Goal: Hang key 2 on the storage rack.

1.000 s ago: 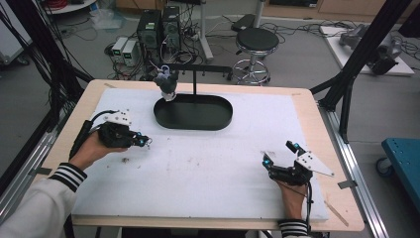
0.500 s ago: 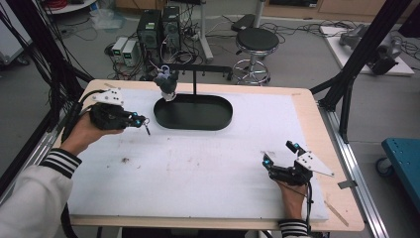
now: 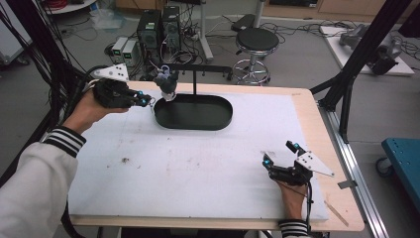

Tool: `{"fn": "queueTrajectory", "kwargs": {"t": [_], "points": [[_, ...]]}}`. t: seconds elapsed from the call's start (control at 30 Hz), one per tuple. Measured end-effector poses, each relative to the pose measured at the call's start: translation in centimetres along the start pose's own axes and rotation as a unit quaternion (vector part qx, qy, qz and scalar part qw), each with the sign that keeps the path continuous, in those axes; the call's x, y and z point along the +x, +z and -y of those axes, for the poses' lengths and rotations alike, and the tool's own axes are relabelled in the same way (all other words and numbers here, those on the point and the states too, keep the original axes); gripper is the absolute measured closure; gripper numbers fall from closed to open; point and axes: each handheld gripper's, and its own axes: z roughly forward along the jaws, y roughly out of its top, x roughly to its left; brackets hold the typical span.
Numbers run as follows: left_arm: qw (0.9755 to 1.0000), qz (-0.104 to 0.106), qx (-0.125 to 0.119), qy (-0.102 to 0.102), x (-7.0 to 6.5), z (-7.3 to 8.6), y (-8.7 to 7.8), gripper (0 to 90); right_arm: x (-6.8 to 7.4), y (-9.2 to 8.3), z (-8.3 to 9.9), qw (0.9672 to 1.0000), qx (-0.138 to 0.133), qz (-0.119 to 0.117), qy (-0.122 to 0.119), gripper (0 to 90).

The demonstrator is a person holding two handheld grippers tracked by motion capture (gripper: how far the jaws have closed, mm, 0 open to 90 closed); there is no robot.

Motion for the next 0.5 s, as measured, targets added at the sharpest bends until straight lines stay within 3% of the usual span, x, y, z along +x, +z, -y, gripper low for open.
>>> {"fn": "queueTrajectory", "kwargs": {"t": [0.5], "points": [[0.9999,-0.009,-0.005,0.004,2.1,-3.6,-0.2,88.1,0.0,0.0,0.0,1.0000,0.001,0.001,0.000,0.7]]}}
